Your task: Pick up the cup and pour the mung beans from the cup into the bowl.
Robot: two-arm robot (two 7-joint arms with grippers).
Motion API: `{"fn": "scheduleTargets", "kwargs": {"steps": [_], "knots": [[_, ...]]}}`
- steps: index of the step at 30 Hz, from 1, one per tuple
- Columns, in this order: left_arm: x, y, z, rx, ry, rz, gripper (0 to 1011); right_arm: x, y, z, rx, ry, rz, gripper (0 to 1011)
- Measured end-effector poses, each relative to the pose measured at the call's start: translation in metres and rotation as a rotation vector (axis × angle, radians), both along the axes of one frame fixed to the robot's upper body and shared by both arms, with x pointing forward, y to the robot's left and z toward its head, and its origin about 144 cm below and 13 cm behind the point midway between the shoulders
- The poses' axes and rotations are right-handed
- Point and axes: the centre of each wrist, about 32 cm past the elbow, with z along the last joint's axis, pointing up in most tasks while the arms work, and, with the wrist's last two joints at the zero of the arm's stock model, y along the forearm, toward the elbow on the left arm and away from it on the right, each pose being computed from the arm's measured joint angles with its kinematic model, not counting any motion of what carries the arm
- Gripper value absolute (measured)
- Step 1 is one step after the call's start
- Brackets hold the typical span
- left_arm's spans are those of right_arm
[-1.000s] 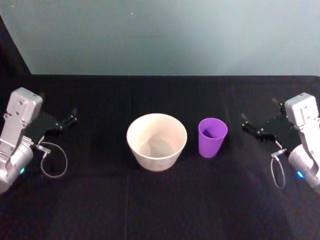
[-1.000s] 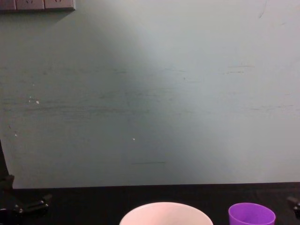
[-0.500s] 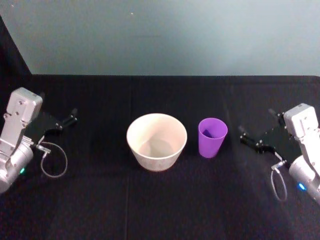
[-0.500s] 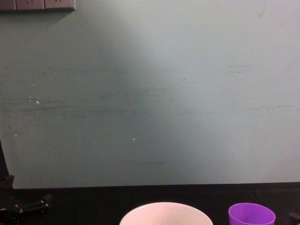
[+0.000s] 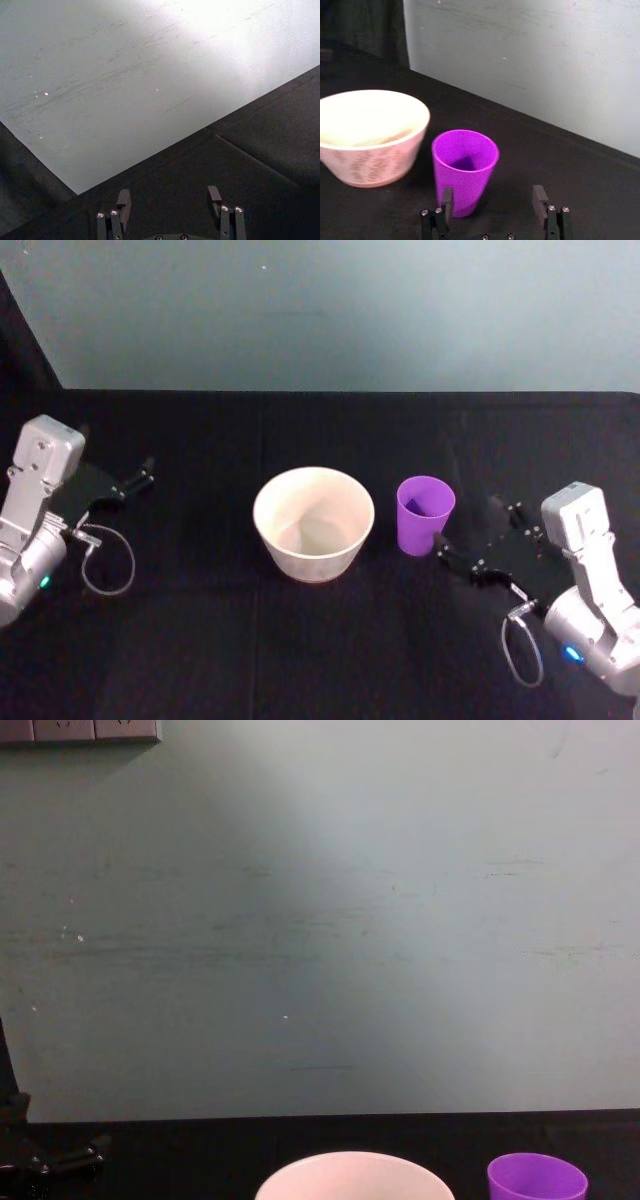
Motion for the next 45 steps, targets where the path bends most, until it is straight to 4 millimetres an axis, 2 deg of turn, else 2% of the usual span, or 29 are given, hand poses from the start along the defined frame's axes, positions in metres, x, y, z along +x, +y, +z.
{"fn": "scheduleTargets", "kwargs": {"steps": [6,19,30,45], "knots": [[0.000,0.000,0.000,0.000,0.000,0.000,1000,0.000,0.010,-0.006,0.057,0.025,0.030,1003],[0.000,0.000,0.000,0.000,0.000,0.000,1000,0.019,0.024,-0.017,0.161,0.053,0.058,1003],[0.000,0.000,0.000,0.000,0.000,0.000,1000,0.032,0.028,-0.021,0.188,0.054,0.061,1003],[0.000,0.000,0.000,0.000,0.000,0.000,1000,0.038,0.032,-0.024,0.196,0.048,0.067,1003]]}}
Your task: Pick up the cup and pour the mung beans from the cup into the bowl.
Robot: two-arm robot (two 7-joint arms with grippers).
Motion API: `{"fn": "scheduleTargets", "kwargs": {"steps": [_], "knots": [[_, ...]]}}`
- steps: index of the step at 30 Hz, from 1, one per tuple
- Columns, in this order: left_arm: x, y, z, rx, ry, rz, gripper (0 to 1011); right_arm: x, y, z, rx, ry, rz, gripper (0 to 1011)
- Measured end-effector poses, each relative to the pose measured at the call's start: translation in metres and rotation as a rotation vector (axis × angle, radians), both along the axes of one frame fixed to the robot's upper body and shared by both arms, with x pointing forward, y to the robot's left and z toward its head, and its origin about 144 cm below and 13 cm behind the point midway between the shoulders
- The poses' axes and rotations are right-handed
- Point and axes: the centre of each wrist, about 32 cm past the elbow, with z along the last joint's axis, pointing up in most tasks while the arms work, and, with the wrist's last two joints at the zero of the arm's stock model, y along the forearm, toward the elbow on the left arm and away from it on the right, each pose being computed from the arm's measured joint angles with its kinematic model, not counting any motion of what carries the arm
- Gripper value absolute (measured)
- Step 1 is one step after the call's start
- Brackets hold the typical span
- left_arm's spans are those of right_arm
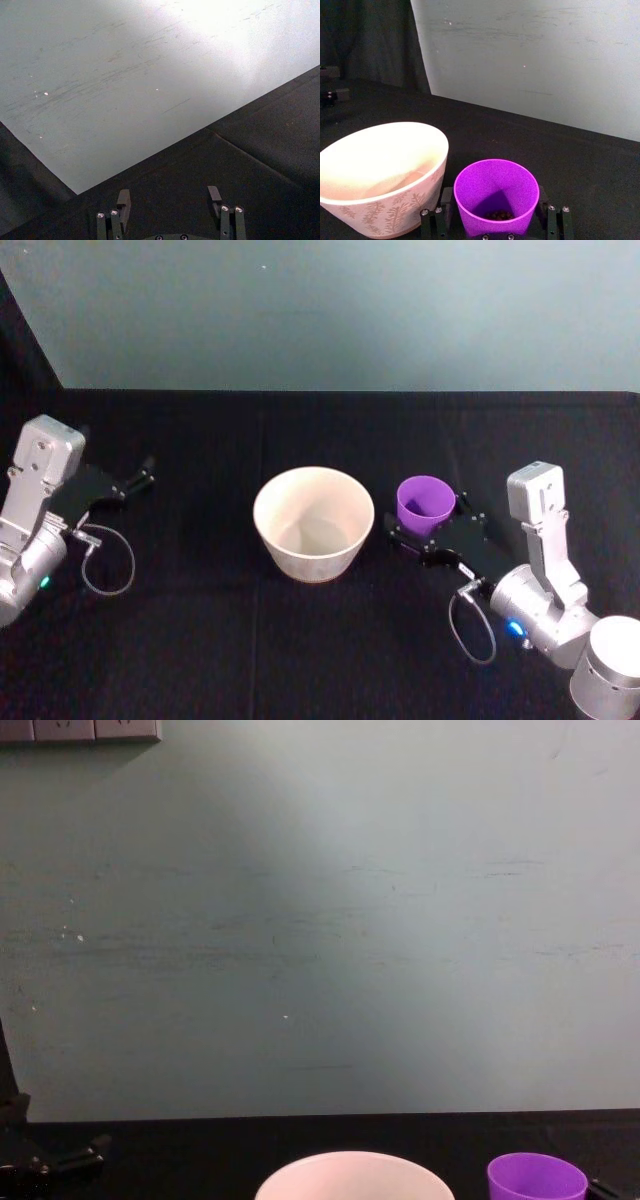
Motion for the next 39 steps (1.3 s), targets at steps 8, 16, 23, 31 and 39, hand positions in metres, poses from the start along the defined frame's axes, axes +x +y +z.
{"fn": "scheduleTargets", "kwargs": {"steps": [8,16,23,31,39], "knots": [[0.0000,0.0000,0.0000,0.000,0.000,0.000,1000,0.0033,0.0027,-0.0016,-0.001,-0.006,0.005,1003],[0.0000,0.0000,0.0000,0.000,0.000,0.000,1000,0.0058,0.0047,-0.0021,0.000,-0.010,0.008,1003],[0.0000,0.0000,0.0000,0.000,0.000,0.000,1000,0.0067,0.0056,-0.0024,0.000,-0.012,0.007,1003],[0.0000,0.0000,0.0000,0.000,0.000,0.000,1000,0.0055,0.0049,-0.0027,-0.003,-0.014,0.007,1003],[0.0000,0.0000,0.0000,0.000,0.000,0.000,1000,0.0025,0.0037,0.0004,-0.007,-0.020,0.005,1003]]}}
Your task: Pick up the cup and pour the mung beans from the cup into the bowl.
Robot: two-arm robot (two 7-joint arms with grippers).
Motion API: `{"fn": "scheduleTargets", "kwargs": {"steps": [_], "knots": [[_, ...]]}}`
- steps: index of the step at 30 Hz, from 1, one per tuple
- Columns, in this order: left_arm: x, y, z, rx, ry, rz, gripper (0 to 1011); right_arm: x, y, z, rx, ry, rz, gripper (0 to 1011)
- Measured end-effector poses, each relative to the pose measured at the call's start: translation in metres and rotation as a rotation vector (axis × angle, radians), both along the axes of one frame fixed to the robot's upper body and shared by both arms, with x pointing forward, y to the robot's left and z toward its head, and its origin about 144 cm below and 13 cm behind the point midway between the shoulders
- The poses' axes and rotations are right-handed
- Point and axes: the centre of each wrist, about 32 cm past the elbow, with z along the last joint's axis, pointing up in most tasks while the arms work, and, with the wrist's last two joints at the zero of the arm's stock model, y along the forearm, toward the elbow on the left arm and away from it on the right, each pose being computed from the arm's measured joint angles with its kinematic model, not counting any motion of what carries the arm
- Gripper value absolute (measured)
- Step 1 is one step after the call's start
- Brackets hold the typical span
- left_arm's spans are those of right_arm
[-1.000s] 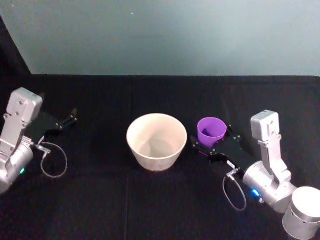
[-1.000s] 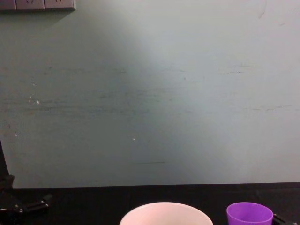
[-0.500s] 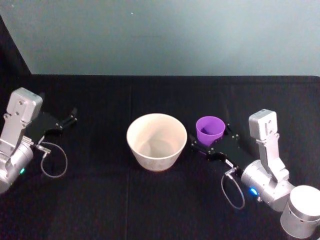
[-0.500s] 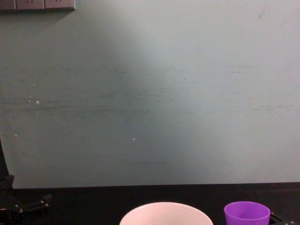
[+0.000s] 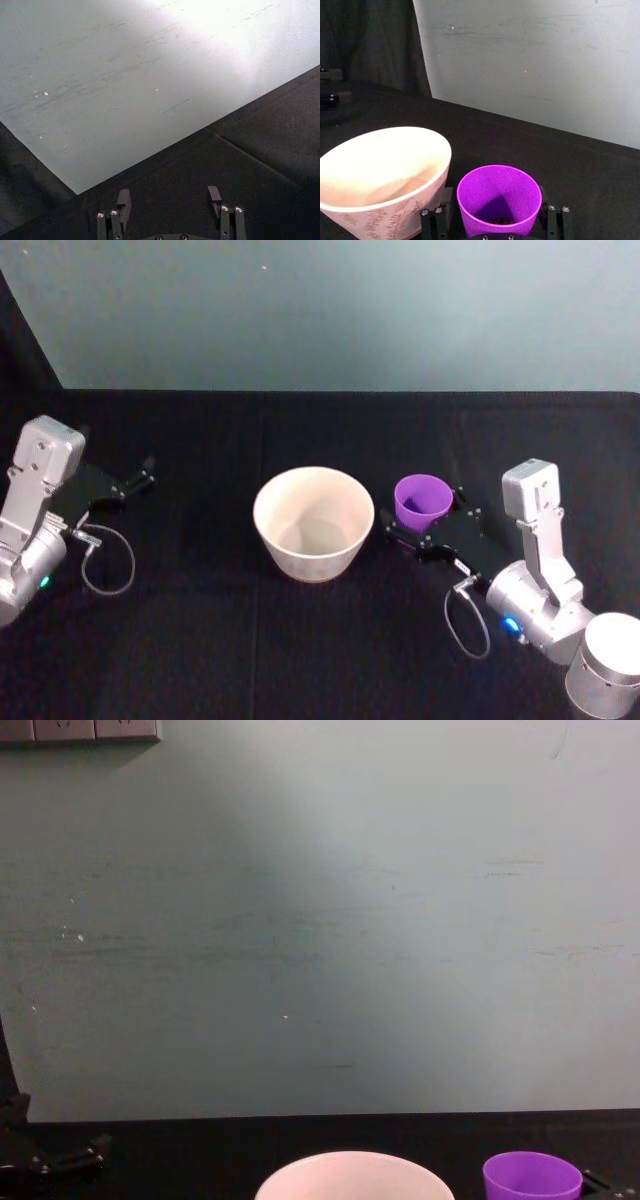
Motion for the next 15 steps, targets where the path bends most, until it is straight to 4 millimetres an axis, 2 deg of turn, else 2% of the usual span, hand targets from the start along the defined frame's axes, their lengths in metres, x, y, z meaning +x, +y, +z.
{"fn": "scheduleTargets", "kwargs": {"steps": [11,15], "knots": [[0.0000,0.0000,0.0000,0.000,0.000,0.000,1000,-0.0010,0.0002,-0.0001,-0.002,0.007,0.004,1003],[0.0000,0.0000,0.0000,0.000,0.000,0.000,1000,-0.0014,0.0003,-0.0007,-0.002,0.009,0.003,947]]}}
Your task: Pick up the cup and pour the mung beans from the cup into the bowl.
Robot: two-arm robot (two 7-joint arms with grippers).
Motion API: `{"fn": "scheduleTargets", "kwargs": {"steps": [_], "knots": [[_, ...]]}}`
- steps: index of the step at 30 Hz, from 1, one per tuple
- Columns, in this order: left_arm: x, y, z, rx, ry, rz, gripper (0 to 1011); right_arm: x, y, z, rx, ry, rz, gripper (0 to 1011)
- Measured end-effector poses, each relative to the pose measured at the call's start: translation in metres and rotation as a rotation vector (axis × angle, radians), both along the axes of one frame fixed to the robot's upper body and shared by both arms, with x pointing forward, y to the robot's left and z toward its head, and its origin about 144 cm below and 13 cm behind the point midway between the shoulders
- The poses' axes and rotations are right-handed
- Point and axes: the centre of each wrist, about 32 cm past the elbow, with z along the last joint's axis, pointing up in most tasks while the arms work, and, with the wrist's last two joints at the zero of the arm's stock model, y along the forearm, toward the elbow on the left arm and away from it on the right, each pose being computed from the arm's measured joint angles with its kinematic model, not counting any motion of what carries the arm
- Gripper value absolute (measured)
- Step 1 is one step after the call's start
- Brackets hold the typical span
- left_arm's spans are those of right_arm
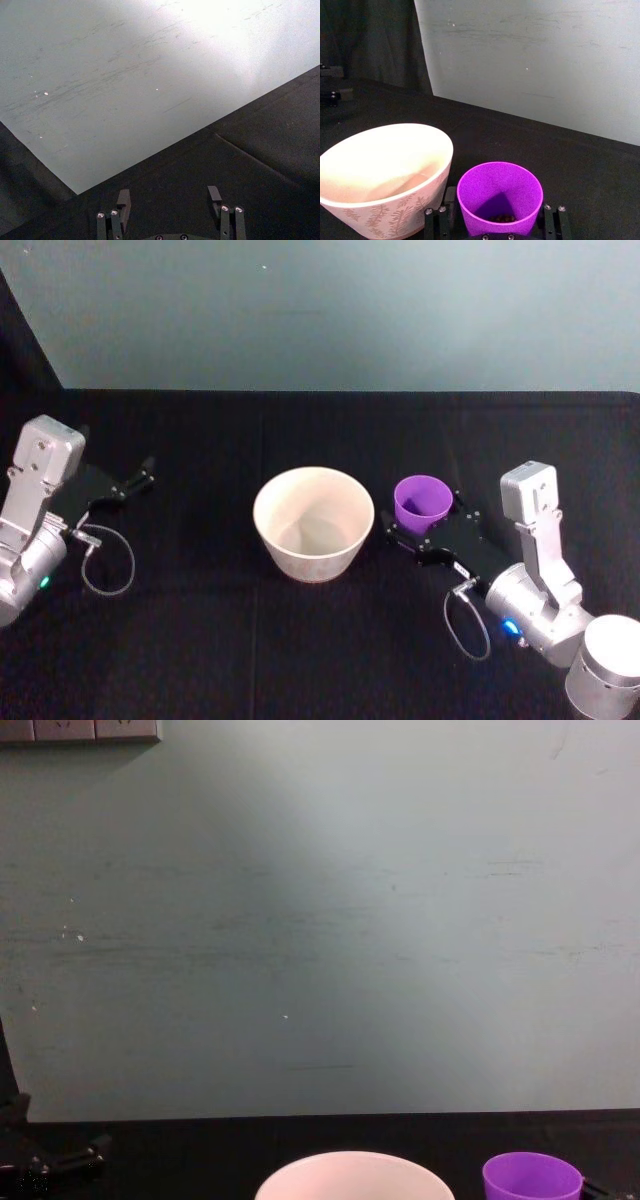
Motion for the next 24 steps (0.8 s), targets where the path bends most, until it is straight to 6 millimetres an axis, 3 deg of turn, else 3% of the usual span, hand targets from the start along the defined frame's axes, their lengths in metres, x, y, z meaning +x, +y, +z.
{"fn": "scheduleTargets", "kwargs": {"steps": [7,17,24], "knots": [[0.000,0.000,0.000,0.000,0.000,0.000,1000,-0.002,-0.001,-0.001,0.002,0.005,-0.006,764],[0.000,0.000,0.000,0.000,0.000,0.000,1000,-0.003,-0.004,0.008,0.004,-0.014,-0.011,735],[0.000,0.000,0.000,0.000,0.000,0.000,1000,-0.004,-0.007,0.029,0.047,-0.065,-0.019,735]]}}
